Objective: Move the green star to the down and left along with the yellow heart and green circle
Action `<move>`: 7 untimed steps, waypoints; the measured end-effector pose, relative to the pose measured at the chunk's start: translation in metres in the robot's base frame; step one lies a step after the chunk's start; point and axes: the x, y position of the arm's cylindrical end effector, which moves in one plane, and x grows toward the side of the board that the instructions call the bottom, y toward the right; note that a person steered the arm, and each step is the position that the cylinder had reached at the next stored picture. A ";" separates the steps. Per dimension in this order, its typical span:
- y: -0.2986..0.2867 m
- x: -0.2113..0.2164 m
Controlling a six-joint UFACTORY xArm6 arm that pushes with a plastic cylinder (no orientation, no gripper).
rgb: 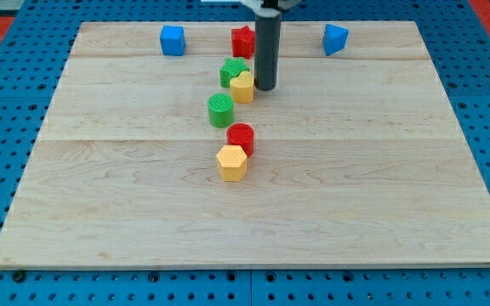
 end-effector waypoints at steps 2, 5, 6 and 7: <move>0.004 -0.023; -0.087 -0.037; -0.064 -0.037; 0.013 -0.029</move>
